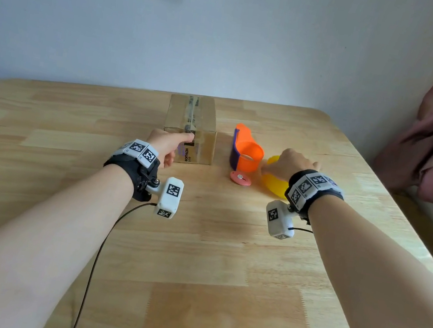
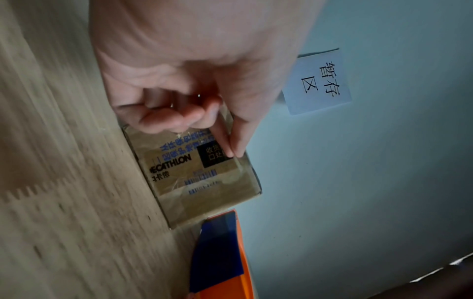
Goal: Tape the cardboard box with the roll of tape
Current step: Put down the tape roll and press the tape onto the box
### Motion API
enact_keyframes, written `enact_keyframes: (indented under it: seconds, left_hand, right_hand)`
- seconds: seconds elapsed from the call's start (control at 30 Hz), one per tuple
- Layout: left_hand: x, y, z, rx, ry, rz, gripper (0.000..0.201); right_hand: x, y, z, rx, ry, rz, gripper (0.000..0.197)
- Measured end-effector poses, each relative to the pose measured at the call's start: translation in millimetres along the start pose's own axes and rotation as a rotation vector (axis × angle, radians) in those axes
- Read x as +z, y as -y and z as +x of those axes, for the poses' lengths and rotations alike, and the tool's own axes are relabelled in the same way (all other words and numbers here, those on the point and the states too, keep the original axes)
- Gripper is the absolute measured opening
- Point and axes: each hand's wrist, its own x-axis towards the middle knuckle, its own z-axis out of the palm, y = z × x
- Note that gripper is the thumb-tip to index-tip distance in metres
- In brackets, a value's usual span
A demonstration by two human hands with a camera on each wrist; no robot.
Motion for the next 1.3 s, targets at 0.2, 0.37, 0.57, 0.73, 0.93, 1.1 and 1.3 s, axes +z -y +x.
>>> enact_keyframes:
  seconds: [0.2,0.37,0.57,0.73,0.93,1.1,1.3]
  left_hand:
    - [-3.8,5.0,1.5,0.009,0.064,-0.018,0.04]
    - [-11.9,8.9,5.2,0.056,0.091,0.024,0.04]
    - [-16.2,13.5,6.8,0.106,0.075,0.038,0.041]
    - [-19.4,26.0,10.2,0.211,0.083,0.007,0.041]
    - [-15.8,30.2,3.3,0.319,0.033,-0.007,0.016]
    - [-13.3,34.8,3.4,0.334,-0.002,-0.042,0.034]
    - [-14.2,32.0,7.6,0.147,0.035,-0.06,0.039]
  right_hand:
    - [-4.8,11.2,6.1,-0.017,0.022,0.084,0.053]
    - [-25.9,64.2,-3.3,-0.279,-0.241,0.322,0.034]
    - [-20.6,137.1,-11.9,-0.769,-0.061,0.339,0.037]
    - [14.7,147.1,4.6,-0.782,-0.028,0.385,0.035]
    - [28.1,145.8,16.3,-0.732,-0.064,0.463,0.046]
    - [35.2,150.7,15.3,-0.716,-0.157,0.395,0.034]
    - [39.0,152.4,15.6,-0.716,-0.215,0.37,0.039]
